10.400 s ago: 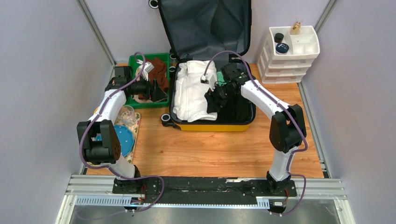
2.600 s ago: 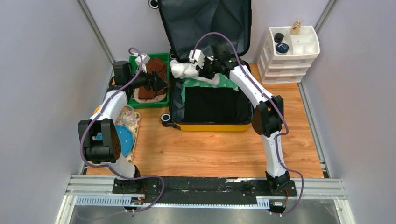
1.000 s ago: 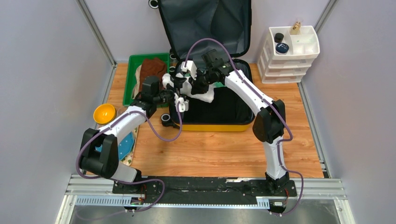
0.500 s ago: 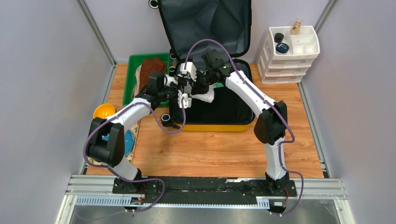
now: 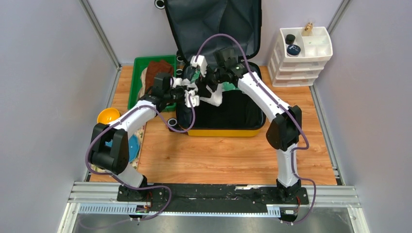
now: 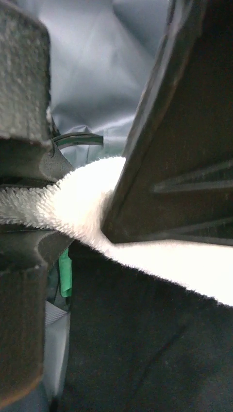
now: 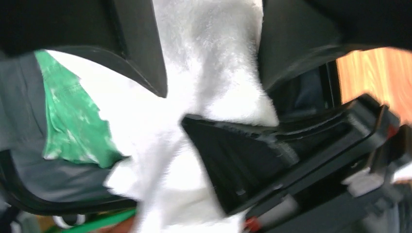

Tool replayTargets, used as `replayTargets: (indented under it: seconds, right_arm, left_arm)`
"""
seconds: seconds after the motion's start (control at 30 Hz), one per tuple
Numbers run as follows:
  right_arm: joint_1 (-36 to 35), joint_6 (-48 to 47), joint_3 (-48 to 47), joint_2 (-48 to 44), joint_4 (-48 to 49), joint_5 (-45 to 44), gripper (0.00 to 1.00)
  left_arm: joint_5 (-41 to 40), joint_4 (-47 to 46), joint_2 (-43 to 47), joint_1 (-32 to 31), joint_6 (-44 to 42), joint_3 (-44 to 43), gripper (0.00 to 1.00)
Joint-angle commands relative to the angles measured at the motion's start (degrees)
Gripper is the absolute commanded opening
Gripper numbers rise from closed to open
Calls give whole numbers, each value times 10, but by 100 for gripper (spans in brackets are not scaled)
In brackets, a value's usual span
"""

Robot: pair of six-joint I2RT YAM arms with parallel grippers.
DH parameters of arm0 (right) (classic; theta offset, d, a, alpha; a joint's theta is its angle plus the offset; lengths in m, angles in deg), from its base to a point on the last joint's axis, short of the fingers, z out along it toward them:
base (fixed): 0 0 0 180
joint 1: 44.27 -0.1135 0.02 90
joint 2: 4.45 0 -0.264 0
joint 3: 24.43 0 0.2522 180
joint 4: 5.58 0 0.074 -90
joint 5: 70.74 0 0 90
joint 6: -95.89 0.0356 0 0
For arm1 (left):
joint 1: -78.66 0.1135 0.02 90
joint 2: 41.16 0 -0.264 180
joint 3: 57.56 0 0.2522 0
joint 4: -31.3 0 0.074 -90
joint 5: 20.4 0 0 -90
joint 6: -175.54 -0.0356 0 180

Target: Open, take out, and arrange the luggage

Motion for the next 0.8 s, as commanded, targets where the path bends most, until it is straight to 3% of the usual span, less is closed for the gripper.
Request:
replayTargets:
  seconds: [0.0, 0.03, 0.13, 0.27, 0.43, 0.57, 0.7, 0.77]
  right_arm:
    - [52, 174, -43, -66, 163, -15, 77]
    - [74, 198, -41, -71, 218, -26, 82]
    - [120, 279, -41, -87, 314, -84, 91]
    - [164, 288, -66, -87, 351, -159, 93]
    - [194, 263, -46, -98, 349, -174, 93]
    - [196, 247, -2, -127, 352, -182, 94]
    - [195, 244, 26, -140, 351, -185, 95]
    - [196, 243, 37, -142, 349, -184, 95]
  left_arm:
    - [16, 25, 30, -3, 162, -67, 0]
    - [13, 38, 29, -2, 236, -82, 0]
    - [13, 72, 17, -3, 350, -140, 0]
    - [14, 85, -5, -3, 490, -227, 0]
    - [-14, 145, -80, 4, 693, -370, 0]
    - [-7, 155, -130, 60, 837, -389, 0]
    - [0, 165, -190, 132, 1039, -389, 0]
    - [10, 145, -208, 155, 1070, -361, 0]
